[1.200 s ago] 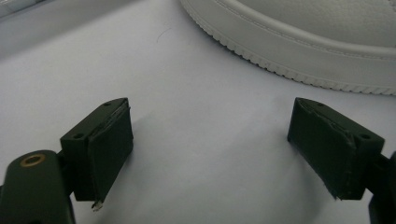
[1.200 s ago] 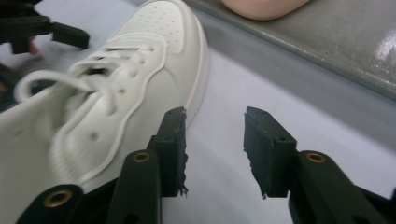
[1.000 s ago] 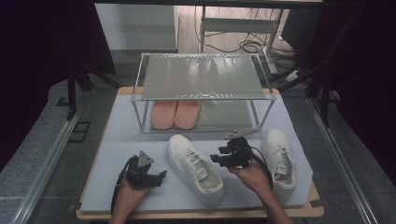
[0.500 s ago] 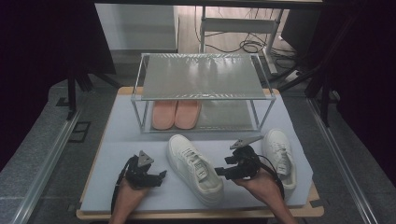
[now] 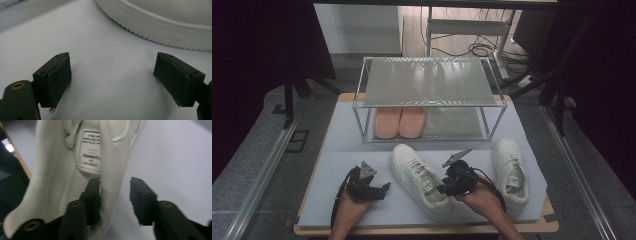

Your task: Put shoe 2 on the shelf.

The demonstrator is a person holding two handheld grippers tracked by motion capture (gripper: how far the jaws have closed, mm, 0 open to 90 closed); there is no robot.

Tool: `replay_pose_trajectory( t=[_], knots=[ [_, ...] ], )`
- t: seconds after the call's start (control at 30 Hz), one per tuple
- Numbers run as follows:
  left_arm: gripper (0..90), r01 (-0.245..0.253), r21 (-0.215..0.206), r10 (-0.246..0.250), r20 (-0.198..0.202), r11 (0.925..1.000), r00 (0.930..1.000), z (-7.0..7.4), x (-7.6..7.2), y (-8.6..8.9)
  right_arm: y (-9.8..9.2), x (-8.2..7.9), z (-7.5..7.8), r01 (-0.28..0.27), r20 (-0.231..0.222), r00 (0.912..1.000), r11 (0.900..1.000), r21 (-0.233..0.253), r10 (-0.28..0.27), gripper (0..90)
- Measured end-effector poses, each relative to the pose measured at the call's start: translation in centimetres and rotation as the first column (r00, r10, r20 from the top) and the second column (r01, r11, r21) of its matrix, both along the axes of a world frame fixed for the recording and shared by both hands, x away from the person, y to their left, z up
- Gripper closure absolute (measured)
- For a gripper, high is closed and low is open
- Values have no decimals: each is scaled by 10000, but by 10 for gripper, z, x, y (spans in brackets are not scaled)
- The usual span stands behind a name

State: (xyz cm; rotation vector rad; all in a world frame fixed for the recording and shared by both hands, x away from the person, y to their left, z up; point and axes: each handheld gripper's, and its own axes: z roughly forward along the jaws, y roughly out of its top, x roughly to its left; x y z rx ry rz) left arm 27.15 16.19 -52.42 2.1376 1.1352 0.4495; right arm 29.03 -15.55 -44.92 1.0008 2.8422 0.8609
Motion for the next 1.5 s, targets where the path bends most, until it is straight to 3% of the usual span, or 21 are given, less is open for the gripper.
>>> replay_pose_trajectory(
  t=[0.1,0.17,0.27,0.3,0.4,0.43,0.47,0.73,0.9,0.93,0.97,1.27,1.5],
  knots=[
    [146,-4,4,4,3,10000,10000,0,0,0,3,-3,3,-139,249,9996,9994,-313,147,756],
    [146,-5,9,5,6,10000,10000,0,0,0,3,-4,3,-173,180,9997,9995,-259,178,793],
    [146,-7,-4,7,-6,10000,10000,0,0,0,-2,4,1,22,-569,9984,9993,383,0,808],
    [146,-5,-16,5,-17,10000,10000,0,0,0,-2,4,1,22,-569,9984,9993,383,0,808],
    [146,13,8,-13,-8,10000,10000,0,0,0,-9,8,-1,269,-992,9949,9954,920,-177,815],
    [146,13,6,-13,-3,10000,10000,0,0,0,-13,9,-2,588,-1225,9915,9899,1291,-429,819],
    [146,11,11,-11,-6,10000,10000,0,0,0,-13,9,-2,588,-1225,9915,9899,1291,-429,819],
    [146,30,33,-30,-38,10000,10000,0,0,0,-27,16,-3,1468,-2060,9739,9573,2492,-957,821],
    [146,29,10,-29,-17,10000,10000,0,0,0,-32,19,-1,1821,-2627,9598,9320,3134,-992,825],
    [146,31,11,-31,-18,10000,10000,0,0,0,-34,20,-2,1935,-2866,9533,9217,3363,-956,826],
    [146,27,6,-27,-17,10000,10000,0,0,0,-34,20,-2,1935,-2866,9533,9217,3363,-956,826],
    [146,-3,-17,3,7,10000,10000,0,0,0,-41,22,4,2274,-3303,9396,8851,4061,-899,825],
    [144,5,12,-6,58,10000,10000,0,0,0,-49,24,18,2430,-3332,9385,8586,4513,-904,824]
  ],
)
